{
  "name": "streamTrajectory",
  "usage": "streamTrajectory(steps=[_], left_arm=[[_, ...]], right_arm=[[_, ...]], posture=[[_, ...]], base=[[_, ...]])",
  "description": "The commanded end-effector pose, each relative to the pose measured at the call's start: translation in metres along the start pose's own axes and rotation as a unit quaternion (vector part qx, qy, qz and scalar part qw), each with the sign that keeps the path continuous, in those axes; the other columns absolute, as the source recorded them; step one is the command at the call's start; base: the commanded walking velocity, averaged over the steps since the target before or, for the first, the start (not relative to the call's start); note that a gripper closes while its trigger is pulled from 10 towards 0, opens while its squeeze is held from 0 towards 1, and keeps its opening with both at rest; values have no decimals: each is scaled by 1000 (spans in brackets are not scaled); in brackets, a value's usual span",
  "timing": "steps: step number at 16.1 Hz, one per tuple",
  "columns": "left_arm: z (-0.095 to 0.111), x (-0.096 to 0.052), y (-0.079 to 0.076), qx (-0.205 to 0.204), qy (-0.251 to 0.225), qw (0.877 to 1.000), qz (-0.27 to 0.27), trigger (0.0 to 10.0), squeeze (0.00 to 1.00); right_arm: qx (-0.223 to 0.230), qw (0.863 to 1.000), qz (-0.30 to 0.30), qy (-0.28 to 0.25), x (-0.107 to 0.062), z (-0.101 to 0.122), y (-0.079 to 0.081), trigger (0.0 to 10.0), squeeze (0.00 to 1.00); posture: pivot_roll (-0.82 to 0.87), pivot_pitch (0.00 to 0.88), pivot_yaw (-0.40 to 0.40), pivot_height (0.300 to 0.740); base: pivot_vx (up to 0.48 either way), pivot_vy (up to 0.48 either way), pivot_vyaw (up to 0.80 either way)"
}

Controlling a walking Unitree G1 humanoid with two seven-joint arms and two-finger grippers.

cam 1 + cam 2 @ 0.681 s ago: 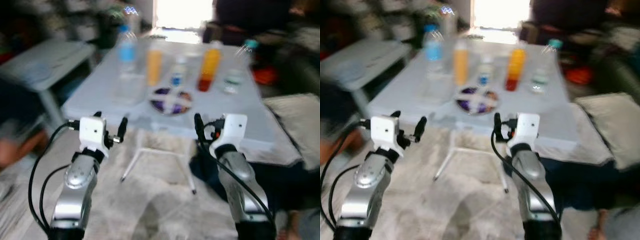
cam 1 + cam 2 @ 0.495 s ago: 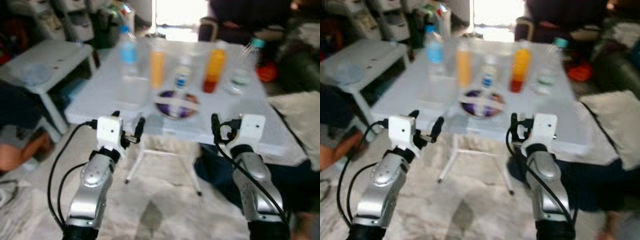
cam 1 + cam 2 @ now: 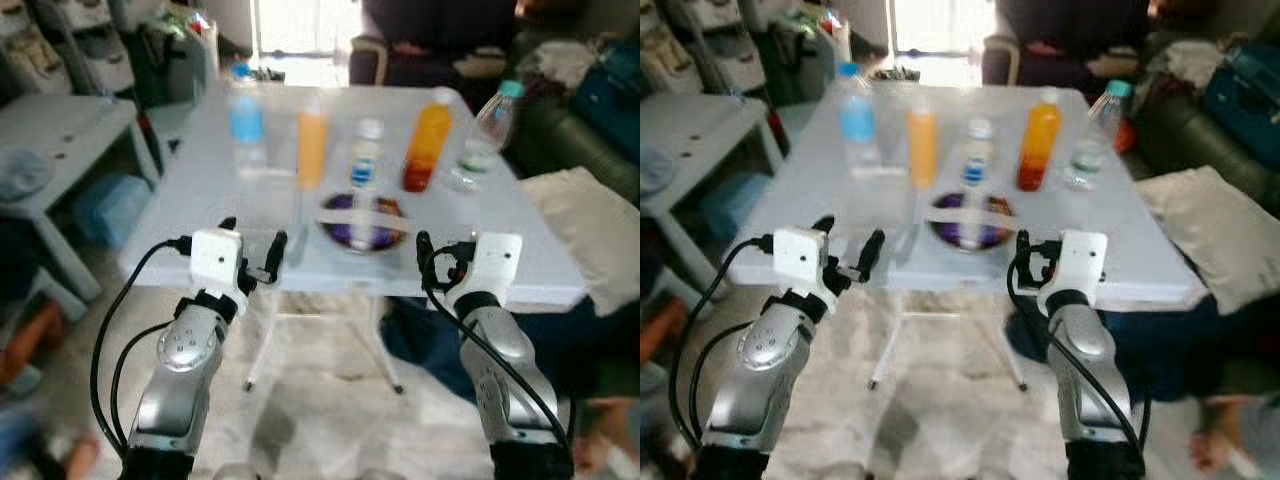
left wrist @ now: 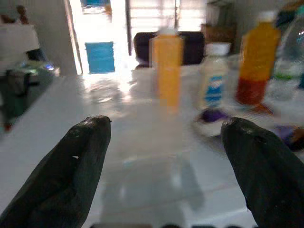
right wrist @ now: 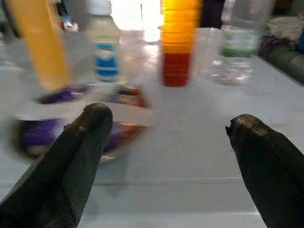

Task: Restocking fridge

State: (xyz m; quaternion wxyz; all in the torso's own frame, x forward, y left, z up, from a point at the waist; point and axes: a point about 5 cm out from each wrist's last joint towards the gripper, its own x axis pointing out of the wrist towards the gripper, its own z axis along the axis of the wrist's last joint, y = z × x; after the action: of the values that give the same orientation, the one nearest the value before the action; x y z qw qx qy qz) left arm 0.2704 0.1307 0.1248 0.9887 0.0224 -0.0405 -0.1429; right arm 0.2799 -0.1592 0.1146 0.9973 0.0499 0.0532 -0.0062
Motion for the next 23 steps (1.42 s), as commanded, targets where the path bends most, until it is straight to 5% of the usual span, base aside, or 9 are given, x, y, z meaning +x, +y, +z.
streamTrajectory(steps=[1,5,10,15,17,21,23], left_arm=[[2,0,4,6,-5,1000,8,10000,0],[1,0,1,9,-4,1000,1,10000,0],[6,0,2,23,-8,1000,1,10000,0],[10,-2,2,29,-11,1000,-3,10000,0],[10,-3,5,29,-10,1000,1,10000,0],[3,-19,19,24,7,999,35,10000,0],[2,-20,20,25,8,999,36,10000,0]], right_arm=[[-4,1000,10,-10,1,5,5,10000,0],[15,1000,4,-2,4,2,7,10000,0],[114,993,-22,6,35,10,17,10000,0],[134,991,-22,-19,59,30,24,10000,0],[132,991,-22,-22,56,29,21,10000,0],[57,998,-6,-34,21,10,13,10000,0],[63,998,-17,-27,14,5,9,10000,0]], posture=[[27,0,-28,740],[36,0,-22,740],[76,10,-23,740],[91,34,-14,740],[85,37,-11,740],[67,36,5,740],[65,33,10,740]], base=[[0,0,0],[0,0,0],[0,0,0],[0,0,0],[0,0,0],[214,268,0],[304,371,0]])
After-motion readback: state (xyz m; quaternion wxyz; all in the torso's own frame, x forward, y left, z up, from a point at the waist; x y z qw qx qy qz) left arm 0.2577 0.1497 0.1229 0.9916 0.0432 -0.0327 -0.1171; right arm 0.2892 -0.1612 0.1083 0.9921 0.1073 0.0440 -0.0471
